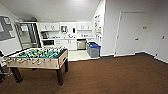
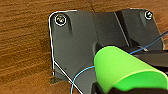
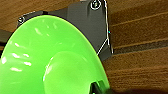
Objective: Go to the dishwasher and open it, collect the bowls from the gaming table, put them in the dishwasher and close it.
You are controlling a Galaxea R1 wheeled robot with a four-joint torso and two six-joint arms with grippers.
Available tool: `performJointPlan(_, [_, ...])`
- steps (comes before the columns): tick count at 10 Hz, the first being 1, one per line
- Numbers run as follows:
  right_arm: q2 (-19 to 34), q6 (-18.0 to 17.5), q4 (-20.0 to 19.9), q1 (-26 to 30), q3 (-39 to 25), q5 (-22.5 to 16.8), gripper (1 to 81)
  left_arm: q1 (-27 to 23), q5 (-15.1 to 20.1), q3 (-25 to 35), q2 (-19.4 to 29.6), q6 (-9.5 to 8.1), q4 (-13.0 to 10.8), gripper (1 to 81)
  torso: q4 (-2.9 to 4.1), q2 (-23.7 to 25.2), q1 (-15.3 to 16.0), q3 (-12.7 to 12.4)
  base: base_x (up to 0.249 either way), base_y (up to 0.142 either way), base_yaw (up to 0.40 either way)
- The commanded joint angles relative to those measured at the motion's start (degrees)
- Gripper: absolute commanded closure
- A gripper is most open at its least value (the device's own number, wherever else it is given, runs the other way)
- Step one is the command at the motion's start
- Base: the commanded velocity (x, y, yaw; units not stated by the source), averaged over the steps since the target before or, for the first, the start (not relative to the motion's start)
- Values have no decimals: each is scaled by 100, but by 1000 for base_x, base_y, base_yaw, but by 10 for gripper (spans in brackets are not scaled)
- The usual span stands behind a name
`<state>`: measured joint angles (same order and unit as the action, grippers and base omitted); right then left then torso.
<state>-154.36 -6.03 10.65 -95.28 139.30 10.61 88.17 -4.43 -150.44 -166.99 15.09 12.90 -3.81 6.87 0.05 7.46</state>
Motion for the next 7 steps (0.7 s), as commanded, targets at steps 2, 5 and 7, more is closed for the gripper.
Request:
performJointPlan(2, [139,-3,51,189,8,-252,811,-261,311,-3,42,20,-33,811,0,0,0,0,152,0,0])
performJointPlan(5, [60,6,51,206,149,-252,811,-261,319,-3,16,20,-33,811,0,0,0,0,152,0,0])
performJointPlan(7, [8,23,51,206,202,-252,811,-261,319,-3,16,20,-33,811,0,0,0,0,152,0,0])
